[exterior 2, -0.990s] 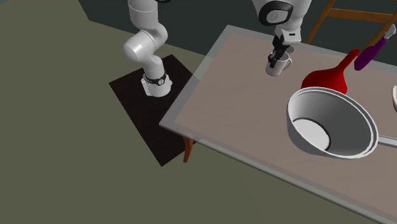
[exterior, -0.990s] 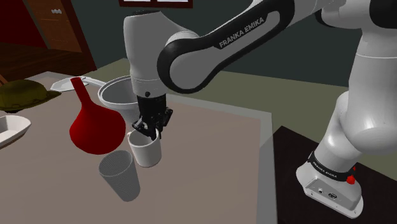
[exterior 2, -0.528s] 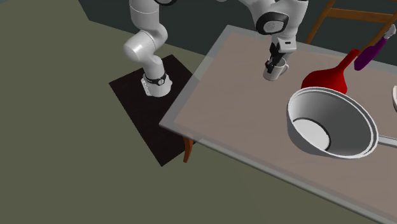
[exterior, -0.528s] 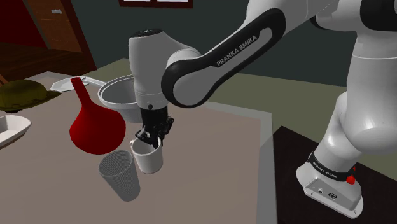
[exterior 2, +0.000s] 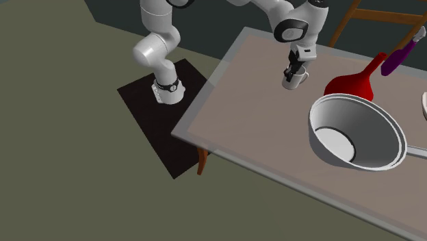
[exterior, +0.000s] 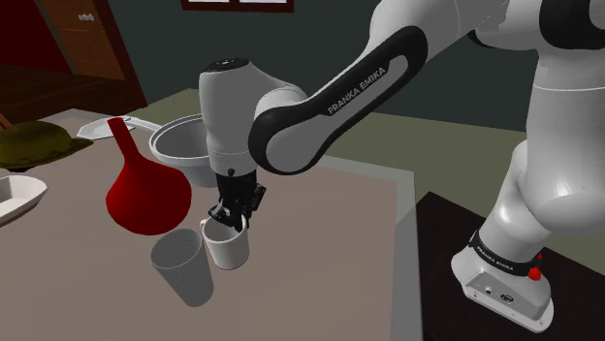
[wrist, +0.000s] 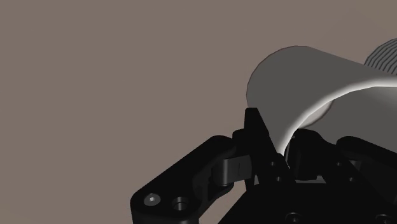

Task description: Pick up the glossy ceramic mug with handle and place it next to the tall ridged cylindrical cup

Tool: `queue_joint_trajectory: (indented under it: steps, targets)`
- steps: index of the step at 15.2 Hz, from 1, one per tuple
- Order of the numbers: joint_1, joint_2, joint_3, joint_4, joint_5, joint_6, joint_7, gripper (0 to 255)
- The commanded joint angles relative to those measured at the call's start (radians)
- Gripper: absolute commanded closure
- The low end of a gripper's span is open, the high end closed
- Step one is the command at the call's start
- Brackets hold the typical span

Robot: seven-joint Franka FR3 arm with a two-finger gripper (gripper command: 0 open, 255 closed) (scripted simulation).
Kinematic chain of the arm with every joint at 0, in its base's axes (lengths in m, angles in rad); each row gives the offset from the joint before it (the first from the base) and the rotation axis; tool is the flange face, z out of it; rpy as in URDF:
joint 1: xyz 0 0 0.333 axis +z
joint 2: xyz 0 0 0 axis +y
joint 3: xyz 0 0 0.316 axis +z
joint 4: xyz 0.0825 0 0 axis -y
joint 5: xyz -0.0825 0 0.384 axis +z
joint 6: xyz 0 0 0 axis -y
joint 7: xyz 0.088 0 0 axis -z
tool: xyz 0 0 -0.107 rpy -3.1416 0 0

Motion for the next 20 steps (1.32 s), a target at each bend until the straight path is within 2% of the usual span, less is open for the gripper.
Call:
queue_joint_trajectory:
  steps: [1,2,3,8,12,20]
  targets:
    - [0.0,0.0,0.0,0.0,0.0,0.0,0.0,255]
    - [0.0,0.0,0.0,0.0,0.0,0.0,0.0,255]
    - [0.0,0.0,0.0,0.0,0.0,0.0,0.0,0]
    - [0.0,0.0,0.0,0.0,0.0,0.0,0.0,0]
    - [-0.015,-0.069,0.015,0.044,0.044,-0.104,-0.029,0]
    - [-0.015,-0.069,0.015,0.044,0.044,-0.104,-0.029,0]
